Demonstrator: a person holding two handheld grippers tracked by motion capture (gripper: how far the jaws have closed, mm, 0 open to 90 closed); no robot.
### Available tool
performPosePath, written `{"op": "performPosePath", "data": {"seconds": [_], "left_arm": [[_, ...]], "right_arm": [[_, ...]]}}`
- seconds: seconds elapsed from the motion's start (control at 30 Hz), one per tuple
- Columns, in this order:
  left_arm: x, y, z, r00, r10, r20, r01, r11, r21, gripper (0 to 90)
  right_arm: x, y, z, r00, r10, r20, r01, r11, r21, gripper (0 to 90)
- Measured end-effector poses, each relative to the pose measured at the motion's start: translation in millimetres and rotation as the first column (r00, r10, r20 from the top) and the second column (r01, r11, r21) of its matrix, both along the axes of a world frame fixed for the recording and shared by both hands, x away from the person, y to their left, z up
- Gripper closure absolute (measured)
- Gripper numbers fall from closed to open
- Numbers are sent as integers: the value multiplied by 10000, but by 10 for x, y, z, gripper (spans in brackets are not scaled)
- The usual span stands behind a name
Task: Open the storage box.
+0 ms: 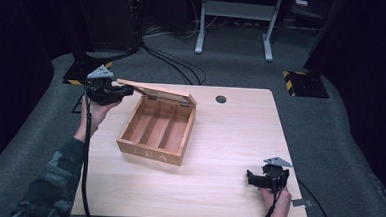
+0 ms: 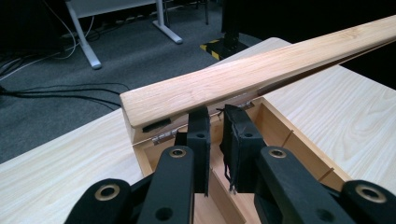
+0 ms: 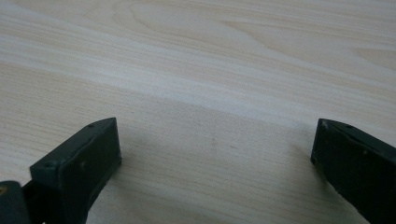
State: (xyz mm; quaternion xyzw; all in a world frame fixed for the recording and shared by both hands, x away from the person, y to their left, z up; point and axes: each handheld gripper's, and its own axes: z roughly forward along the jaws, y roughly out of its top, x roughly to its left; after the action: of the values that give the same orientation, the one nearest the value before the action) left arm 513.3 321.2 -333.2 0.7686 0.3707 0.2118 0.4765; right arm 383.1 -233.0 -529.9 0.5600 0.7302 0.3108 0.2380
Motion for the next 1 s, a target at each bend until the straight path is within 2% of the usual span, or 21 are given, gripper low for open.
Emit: {"op": "performPosePath", "data": {"seconds": [1.0], "left_arm": [[128, -46, 91, 9998, 172, -47, -171, 9996, 203, 830]], "right_arm": [[1, 0, 0, 10000, 5, 3, -5, 10000, 3, 10]]}}
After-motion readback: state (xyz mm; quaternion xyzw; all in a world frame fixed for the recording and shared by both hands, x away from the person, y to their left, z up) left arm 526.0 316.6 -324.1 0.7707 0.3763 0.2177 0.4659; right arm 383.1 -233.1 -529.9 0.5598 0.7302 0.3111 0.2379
